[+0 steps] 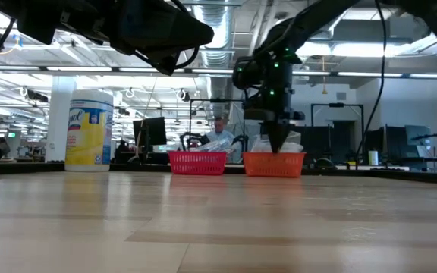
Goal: Pick & Place Travel size toiletries
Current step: Adjust the orange bin
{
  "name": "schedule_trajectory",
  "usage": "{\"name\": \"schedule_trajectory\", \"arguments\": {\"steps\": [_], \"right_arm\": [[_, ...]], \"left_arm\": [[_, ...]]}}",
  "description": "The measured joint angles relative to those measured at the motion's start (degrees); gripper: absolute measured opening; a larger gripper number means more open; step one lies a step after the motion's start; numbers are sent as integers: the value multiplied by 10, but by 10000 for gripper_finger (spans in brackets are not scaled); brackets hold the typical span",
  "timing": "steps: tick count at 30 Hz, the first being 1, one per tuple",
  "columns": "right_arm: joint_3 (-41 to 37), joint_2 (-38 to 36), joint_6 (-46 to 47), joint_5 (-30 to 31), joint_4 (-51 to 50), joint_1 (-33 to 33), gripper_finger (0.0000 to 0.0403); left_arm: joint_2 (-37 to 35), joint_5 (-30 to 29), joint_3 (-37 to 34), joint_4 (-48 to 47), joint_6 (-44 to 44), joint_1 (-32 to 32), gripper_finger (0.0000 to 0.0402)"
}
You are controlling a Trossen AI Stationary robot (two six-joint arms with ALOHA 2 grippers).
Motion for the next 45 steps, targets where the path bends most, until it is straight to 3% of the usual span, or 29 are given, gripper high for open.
{"name": "schedule_trajectory", "arguments": {"steps": [6,14,18,26,45], "right_arm": [[60,37,-19,7,-37,-21,0],[64,42,-24,12,-91,-31,0],[64,42,-23,54,-135,-31,0],[64,42,-15,100,-123,-46,0],[64,42,-4,64,-126,-21,0]], "left_arm": [[0,0,0,0,0,0,1],[0,0,0,0,0,0,1],[0,0,0,0,0,0,1],[0,-3,0,0,-1,-3,1],[0,-2,0,1,0,-4,1]]}}
